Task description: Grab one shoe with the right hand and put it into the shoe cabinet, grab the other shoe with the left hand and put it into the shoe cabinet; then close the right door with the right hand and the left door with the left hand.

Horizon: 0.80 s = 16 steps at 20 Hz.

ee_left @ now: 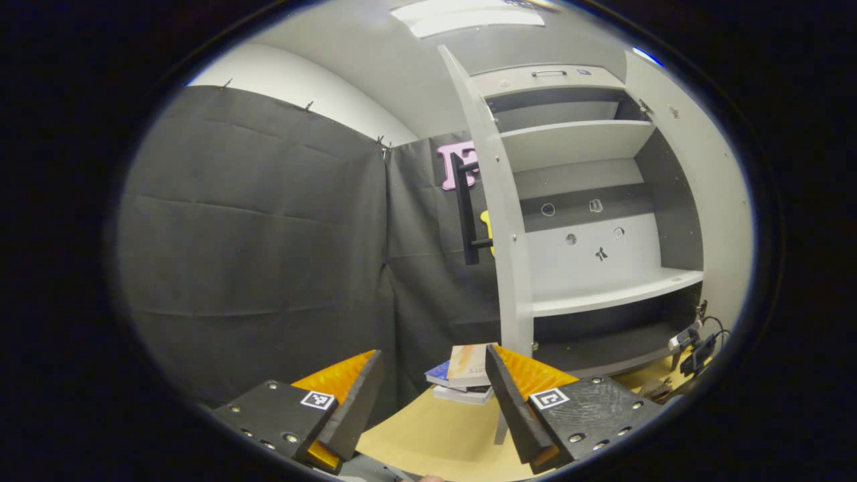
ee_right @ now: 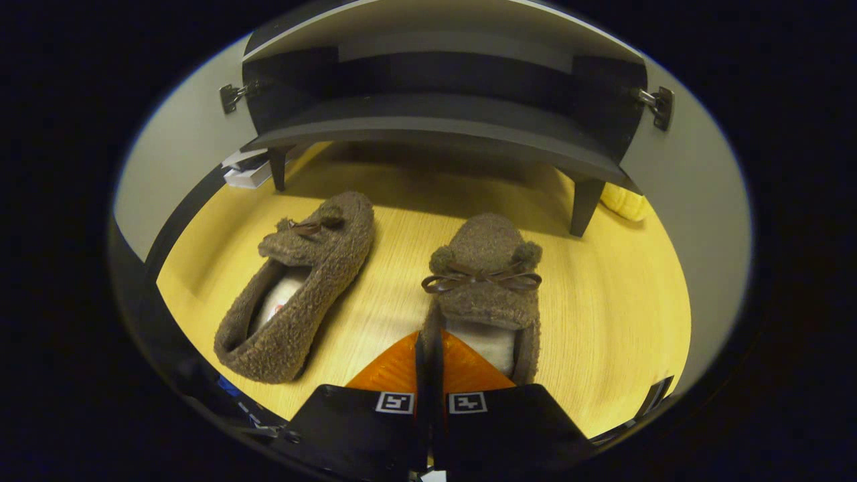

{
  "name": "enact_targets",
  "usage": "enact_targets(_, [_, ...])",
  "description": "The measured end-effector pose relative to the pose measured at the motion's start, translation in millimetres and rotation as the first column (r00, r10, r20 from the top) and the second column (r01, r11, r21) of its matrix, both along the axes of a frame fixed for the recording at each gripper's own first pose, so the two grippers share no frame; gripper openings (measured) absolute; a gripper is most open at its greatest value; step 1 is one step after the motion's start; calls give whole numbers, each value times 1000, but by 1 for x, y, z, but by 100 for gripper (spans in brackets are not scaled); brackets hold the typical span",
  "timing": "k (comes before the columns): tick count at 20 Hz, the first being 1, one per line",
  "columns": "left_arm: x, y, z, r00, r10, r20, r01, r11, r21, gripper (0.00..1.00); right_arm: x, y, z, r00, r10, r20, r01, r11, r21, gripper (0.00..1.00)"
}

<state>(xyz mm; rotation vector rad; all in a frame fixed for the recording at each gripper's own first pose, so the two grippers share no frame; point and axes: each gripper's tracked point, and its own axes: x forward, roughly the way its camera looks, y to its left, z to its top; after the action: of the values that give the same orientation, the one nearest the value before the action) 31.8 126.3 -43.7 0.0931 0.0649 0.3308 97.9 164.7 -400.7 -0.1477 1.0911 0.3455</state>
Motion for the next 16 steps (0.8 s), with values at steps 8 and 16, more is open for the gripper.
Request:
enact_targets(8, [-5,-12,11,1000,-19,19,19,1000,6,86,12,-1,48,997,-45,68,37,991,126,1])
enact_targets(16, [-2,-35,22,996,-72,49,72,997,12,94,23,-4,129,977,-32,209,-9,981,191,1])
